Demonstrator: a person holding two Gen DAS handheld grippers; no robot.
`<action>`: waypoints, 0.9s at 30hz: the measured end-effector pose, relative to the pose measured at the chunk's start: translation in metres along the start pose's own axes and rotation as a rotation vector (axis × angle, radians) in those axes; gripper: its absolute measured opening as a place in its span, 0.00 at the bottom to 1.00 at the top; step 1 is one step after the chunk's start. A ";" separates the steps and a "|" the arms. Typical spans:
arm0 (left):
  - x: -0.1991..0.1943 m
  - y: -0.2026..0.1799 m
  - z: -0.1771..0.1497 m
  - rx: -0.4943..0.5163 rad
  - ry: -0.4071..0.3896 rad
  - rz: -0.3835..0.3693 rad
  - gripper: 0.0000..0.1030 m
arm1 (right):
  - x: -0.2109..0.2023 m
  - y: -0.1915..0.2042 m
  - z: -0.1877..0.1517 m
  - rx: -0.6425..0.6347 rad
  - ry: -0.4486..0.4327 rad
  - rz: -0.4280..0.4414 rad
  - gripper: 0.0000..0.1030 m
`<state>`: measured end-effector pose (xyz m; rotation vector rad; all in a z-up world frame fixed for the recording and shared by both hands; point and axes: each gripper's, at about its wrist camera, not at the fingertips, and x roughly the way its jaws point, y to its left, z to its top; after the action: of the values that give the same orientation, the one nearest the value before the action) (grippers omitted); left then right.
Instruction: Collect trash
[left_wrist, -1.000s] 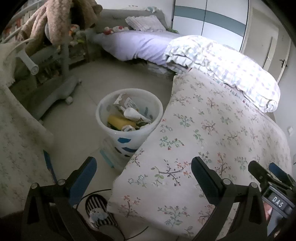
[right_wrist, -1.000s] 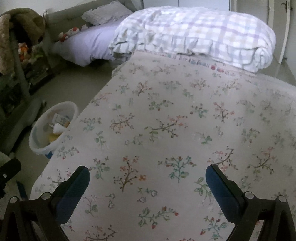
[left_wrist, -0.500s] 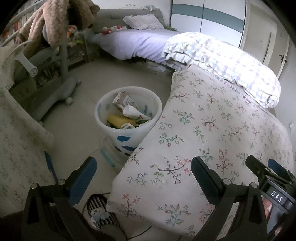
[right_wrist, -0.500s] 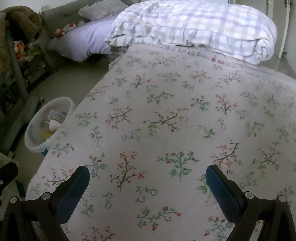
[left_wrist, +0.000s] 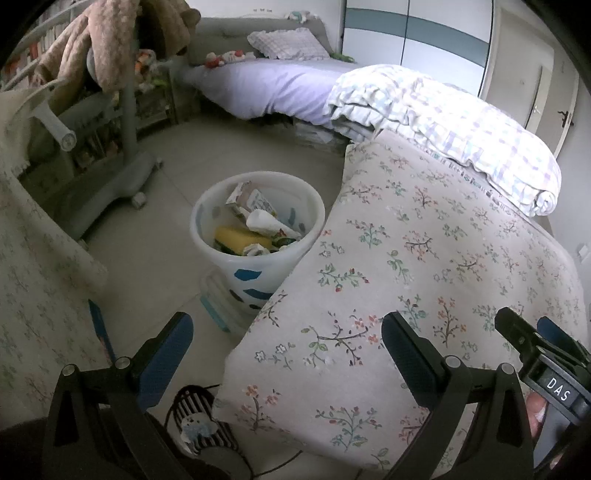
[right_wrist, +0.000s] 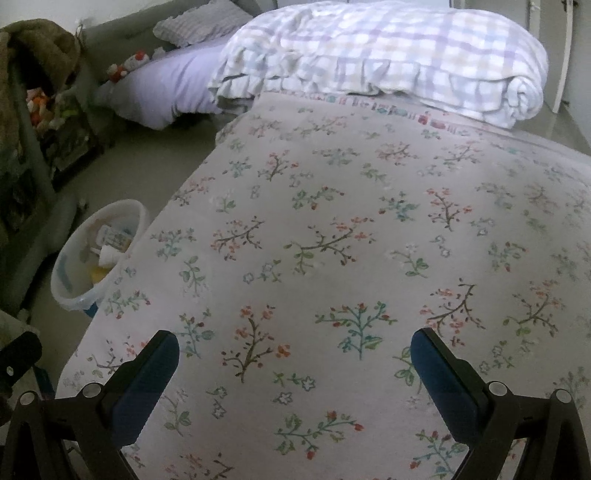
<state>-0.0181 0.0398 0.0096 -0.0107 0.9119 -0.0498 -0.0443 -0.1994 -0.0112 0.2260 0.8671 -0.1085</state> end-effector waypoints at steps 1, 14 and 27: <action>0.000 0.000 0.000 0.000 -0.001 0.000 1.00 | 0.000 0.000 0.000 0.000 0.000 0.001 1.00; 0.000 0.000 -0.001 -0.004 0.003 -0.006 1.00 | 0.002 0.004 -0.005 0.002 0.013 0.002 1.00; -0.003 0.000 -0.001 -0.018 0.005 -0.015 1.00 | 0.002 0.007 -0.006 -0.005 0.012 0.004 1.00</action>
<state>-0.0208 0.0398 0.0115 -0.0344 0.9175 -0.0552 -0.0461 -0.1913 -0.0156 0.2240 0.8789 -0.1015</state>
